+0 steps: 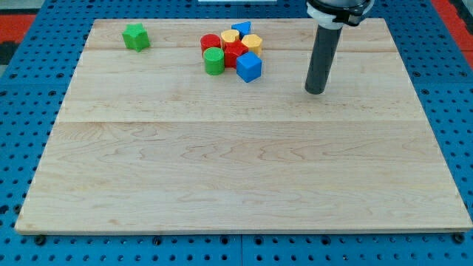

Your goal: Move the blue triangle towards the green star

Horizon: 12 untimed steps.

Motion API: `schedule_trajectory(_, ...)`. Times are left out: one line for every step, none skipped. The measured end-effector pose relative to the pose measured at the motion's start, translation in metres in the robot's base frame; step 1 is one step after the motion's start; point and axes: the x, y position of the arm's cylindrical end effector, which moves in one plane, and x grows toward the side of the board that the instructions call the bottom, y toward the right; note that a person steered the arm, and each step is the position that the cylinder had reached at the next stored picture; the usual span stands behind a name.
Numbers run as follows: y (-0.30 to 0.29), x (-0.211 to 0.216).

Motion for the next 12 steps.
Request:
schedule_trajectory(-0.042, 0.012)
schedule_trajectory(-0.088, 0.012)
schedule_trajectory(-0.145, 0.008)
schedule_trajectory(-0.142, -0.014)
schedule_trajectory(-0.086, -0.043)
schedule_trajectory(-0.078, -0.061)
schedule_trajectory(-0.07, -0.071)
schedule_trajectory(-0.043, -0.073)
schedule_trajectory(-0.009, -0.104)
schedule_trajectory(-0.055, -0.133)
schedule_trajectory(-0.065, -0.166)
schedule_trajectory(-0.101, -0.18)
